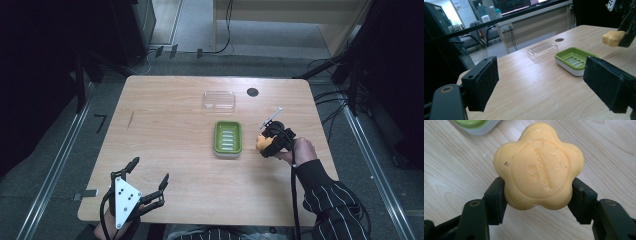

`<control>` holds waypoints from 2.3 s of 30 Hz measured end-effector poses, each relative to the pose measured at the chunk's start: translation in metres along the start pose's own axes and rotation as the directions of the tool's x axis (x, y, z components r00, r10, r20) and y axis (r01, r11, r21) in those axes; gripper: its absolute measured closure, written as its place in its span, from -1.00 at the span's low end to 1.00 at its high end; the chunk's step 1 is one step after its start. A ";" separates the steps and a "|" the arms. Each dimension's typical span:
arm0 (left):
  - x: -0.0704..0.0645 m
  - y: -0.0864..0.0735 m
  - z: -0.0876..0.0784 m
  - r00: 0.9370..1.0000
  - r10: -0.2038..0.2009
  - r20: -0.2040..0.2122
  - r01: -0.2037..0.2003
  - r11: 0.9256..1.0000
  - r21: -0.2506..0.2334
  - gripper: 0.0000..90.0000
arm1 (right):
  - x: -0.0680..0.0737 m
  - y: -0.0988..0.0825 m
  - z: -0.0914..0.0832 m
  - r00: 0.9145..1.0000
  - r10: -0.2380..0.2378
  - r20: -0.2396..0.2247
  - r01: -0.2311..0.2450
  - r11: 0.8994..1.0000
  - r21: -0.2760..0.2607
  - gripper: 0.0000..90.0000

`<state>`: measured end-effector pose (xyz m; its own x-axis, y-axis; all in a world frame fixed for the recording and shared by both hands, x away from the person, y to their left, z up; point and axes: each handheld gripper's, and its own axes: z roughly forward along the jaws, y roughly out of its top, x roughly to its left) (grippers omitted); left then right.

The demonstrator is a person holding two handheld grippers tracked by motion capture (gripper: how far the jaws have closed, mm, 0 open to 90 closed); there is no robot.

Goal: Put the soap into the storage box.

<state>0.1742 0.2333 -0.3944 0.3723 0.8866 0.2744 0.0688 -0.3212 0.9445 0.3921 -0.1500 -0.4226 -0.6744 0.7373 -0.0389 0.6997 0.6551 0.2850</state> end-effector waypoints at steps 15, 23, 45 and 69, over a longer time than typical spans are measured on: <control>0.000 0.000 0.000 1.000 -0.003 -0.001 0.003 1.000 0.000 -0.71 | 0.005 0.016 -0.003 1.000 -0.024 0.002 0.024 1.000 -0.017 -0.11; 0.000 0.000 0.000 1.000 -0.001 0.000 0.001 1.000 0.000 -0.71 | 0.007 0.024 -0.006 0.999 -0.036 0.005 0.037 0.999 -0.029 -0.11; 0.000 0.000 -0.001 1.000 -0.004 -0.003 0.004 1.000 -0.001 -0.71 | 0.014 0.047 -0.009 0.997 -0.074 0.004 0.074 0.995 -0.059 -0.11; 0.001 -0.001 -0.002 1.000 0.000 -0.005 0.000 1.000 0.000 -0.71 | 0.026 0.073 -0.004 0.992 -0.129 -0.004 0.128 0.990 -0.064 -0.11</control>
<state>0.1729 0.2350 -0.3946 0.3681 0.8882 0.2749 0.0690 -0.3209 0.9446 0.4247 -0.0831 -0.3993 -0.7600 0.6460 -0.0711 0.5910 0.7325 0.3379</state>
